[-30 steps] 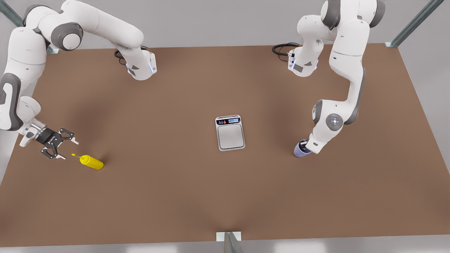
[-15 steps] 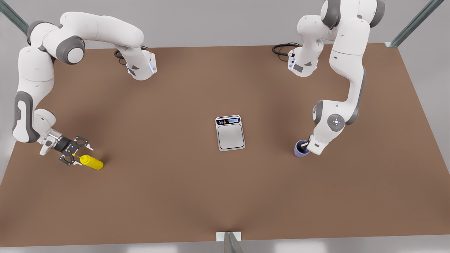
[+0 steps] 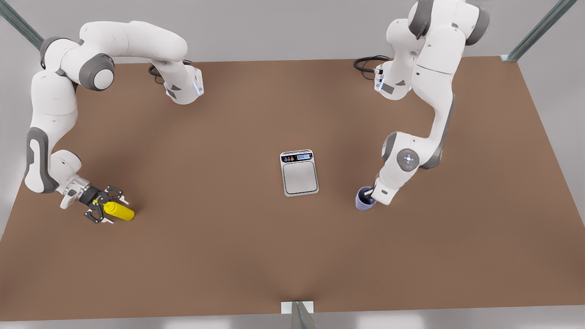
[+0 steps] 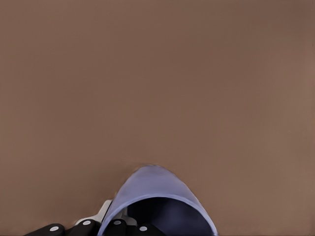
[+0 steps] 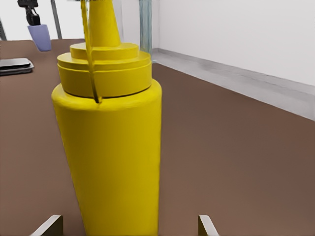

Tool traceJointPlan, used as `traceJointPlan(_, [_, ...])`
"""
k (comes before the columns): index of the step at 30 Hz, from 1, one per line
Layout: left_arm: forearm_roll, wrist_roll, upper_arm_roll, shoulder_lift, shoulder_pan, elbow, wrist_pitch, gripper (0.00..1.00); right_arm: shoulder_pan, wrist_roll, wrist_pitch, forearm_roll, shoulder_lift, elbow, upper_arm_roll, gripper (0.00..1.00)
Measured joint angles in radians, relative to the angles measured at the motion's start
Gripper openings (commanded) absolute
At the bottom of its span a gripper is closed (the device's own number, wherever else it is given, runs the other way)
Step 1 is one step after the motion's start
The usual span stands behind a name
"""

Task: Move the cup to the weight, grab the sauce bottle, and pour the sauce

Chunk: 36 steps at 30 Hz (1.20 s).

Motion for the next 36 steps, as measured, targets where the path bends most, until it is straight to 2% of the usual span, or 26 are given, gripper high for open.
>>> traceJointPlan(9, [-0.015, -0.281, 0.003, -0.01, -0.201, 0.007, -0.002, 0.22, 0.001, 0.004, 0.002, 0.012, 0.006, -0.003, 0.025, 1.0])
traceJointPlan(10, [-0.017, -0.311, 0.003, -0.017, -0.221, 0.007, -0.004, 0.22, 0.001, 0.004, 0.002, 0.012, 0.006, -0.003, 0.024, 0.86])
traceJointPlan(13, [-0.021, -0.396, 0.003, -0.034, -0.271, 0.05, -0.077, 0.22, 0.003, 0.006, 0.003, 0.012, 0.008, -0.003, 0.024, 0.7])
traceJointPlan(18, [-0.019, -0.475, 0.004, -0.019, -0.36, 0.053, -0.093, 0.22, 0.012, 0.008, 0.005, 0.026, 0.012, 0.0, 0.025, 0.69])
traceJointPlan(20, [-0.019, -0.493, 0.007, -0.002, -0.391, 0.053, -0.088, 0.22, 0.012, 0.008, 0.005, 0.026, 0.012, 0.0, 0.025, 0.61])
traceJointPlan(22, [-0.019, -0.511, 0.009, 0.008, -0.412, 0.054, -0.086, 0.22, 0.012, 0.008, 0.005, 0.027, 0.012, 0.0, 0.025, 0.57])
traceJointPlan(24, [-0.022, -0.511, 0.009, 0.009, -0.413, 0.056, -0.084, 0.32, 0.012, 0.008, 0.005, 0.029, 0.014, 0.0, 0.025, 0.57])
traceJointPlan(25, [-0.028, -0.516, 0.009, 0.011, -0.425, 0.056, -0.083, 0.32, 0.012, 0.009, 0.005, 0.031, 0.014, 0.0, 0.025, 0.56])
traceJointPlan(27, [-0.039, -0.517, 0.009, 0.021, -0.426, 0.063, -0.071, 0.55, 0.012, 0.008, 0.005, 0.031, 0.014, 0.0, 0.025, 0.56])
traceJointPlan(28, [-0.042, -0.517, 0.009, 0.024, -0.427, 0.065, -0.071, 0.63, 0.012, 0.009, 0.006, 0.03, 0.014, 0.0, 0.025, 0.55])
traceJointPlan(31, [-0.045, -0.51, 0.011, 0.013, -0.426, 0.065, -0.08, 0.76, 0.01, 0.012, 0.005, 0.03, 0.014, 0.001, 0.025, 0.54])
traceJointPlan(32, [-0.045, -0.508, 0.013, 0.009, -0.425, 0.065, -0.082, 0.85, 0.012, 0.026, 0.003, 0.029, 0.01, 0.009, 0.025, 0.54])
traceJointPlan(36, [-0.044, -0.513, 0.016, -0.041, -0.424, 0.065, -0.158, 0.88, 0.019, 0.172, 0.006, -0.029, -0.045, 0.063, 0.022, 0.54])
